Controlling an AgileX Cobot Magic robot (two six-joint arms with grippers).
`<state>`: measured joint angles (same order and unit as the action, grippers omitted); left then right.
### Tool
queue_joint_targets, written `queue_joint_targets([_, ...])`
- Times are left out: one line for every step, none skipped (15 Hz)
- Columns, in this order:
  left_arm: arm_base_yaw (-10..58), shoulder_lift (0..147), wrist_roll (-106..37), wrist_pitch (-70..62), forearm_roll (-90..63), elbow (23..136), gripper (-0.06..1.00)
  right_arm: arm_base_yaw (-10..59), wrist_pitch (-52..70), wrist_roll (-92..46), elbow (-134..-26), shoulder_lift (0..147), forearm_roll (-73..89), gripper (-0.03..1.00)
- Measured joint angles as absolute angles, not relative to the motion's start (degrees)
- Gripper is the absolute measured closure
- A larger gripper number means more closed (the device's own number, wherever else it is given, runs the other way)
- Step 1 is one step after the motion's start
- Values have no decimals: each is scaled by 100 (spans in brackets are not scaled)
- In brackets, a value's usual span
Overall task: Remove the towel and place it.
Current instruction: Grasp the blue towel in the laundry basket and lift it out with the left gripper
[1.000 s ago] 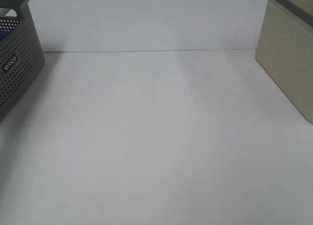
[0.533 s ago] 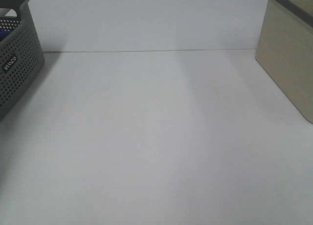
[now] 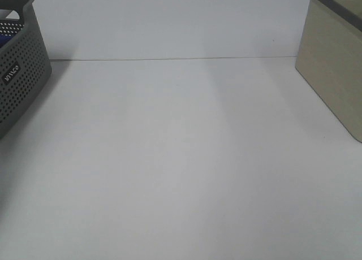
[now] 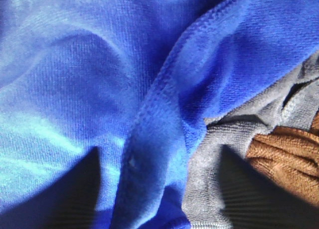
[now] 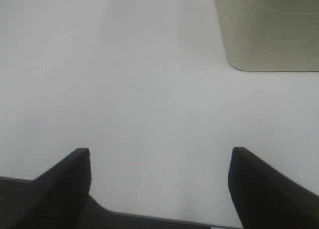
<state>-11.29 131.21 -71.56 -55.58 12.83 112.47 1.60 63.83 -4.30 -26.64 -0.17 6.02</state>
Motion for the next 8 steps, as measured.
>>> queue_joint_targets([-1129, 13121, -7047, -5558, 1249, 11247, 53, 160, 6383, -430, -2664, -17, 602, 22])
queue_joint_targets([-1129, 13121, -6956, -5558, 1180, 11247, 59, 160, 6383, -430, -2664, -17, 602, 22])
queue_joint_targets([-1129, 13121, -6898, -5558, 1146, 11247, 62, 160, 6383, -430, -2664, -17, 602, 22])
queue_joint_targets([-1129, 13121, -6893, -5552, 1140, 11247, 63, 160, 6383, -430, -2664, -17, 602, 22])
queue_joint_targets([-1129, 13121, -6893, -5529, 1146, 11247, 66, 160, 6383, -430, -2664, -17, 602, 22])
queue_joint_targets([-1129, 13121, -6893, -5523, 1220, 11247, 76, 160, 6383, -430, -2664, -17, 602, 22])
queue_joint_targets([-1123, 13121, -6893, -5523, 1364, 11247, 89, 160, 6383, -430, -2664, -17, 602, 22])
queue_joint_targets([-1123, 13115, -6893, -5523, 1398, 11247, 93, 160, 6383, -430, -2664, -17, 602, 22])
